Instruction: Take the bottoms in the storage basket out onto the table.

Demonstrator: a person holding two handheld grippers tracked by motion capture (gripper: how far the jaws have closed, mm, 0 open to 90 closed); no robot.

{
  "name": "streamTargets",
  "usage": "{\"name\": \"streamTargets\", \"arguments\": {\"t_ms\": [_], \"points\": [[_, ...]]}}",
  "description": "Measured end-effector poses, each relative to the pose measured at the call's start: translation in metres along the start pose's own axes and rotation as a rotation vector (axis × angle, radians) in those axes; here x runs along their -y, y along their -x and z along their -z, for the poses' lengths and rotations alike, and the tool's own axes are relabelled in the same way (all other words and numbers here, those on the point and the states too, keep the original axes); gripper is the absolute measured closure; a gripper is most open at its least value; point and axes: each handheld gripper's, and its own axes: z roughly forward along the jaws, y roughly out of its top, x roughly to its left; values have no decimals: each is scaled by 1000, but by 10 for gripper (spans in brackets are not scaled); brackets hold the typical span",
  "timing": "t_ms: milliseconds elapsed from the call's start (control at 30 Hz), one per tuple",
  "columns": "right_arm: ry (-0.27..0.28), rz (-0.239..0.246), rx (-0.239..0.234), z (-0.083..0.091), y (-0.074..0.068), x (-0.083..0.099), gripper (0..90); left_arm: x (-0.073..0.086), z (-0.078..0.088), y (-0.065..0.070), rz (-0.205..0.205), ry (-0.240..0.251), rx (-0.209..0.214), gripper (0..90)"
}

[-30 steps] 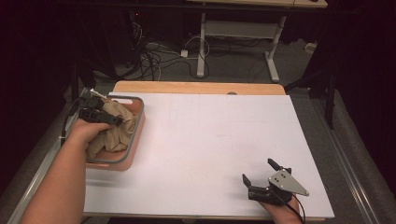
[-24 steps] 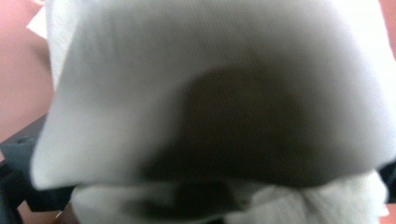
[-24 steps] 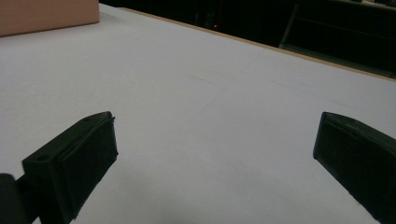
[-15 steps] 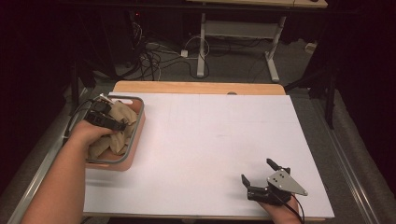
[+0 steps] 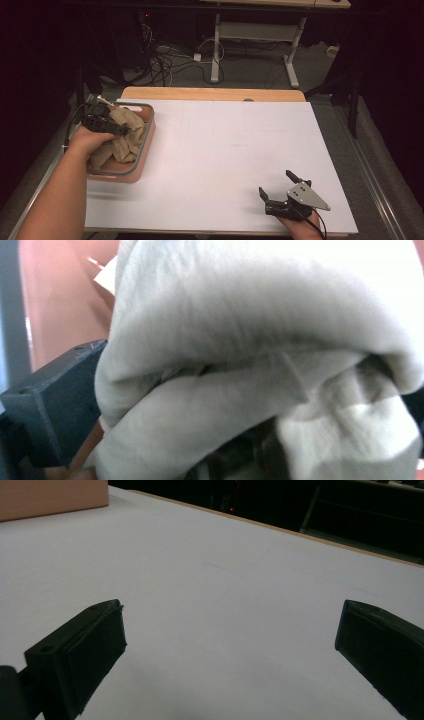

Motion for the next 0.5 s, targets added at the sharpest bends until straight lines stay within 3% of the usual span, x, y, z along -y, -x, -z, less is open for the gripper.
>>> {"name": "streamTargets", "arguments": {"t_ms": [133,267,400,500], "points": [[-6,3,-2,-1,0,0,10,0,-8,2,2,-68,5,0],[-6,4,-5,-1,0,0,10,2,-22,16,-82,-109,-113,0],[-11,10,-6,-2,-1,-1,11,5,-37,30,-212,-191,-266,31],[-10,13,-10,-2,-2,-1,11,6,-38,30,-197,-159,-282,98]]}}
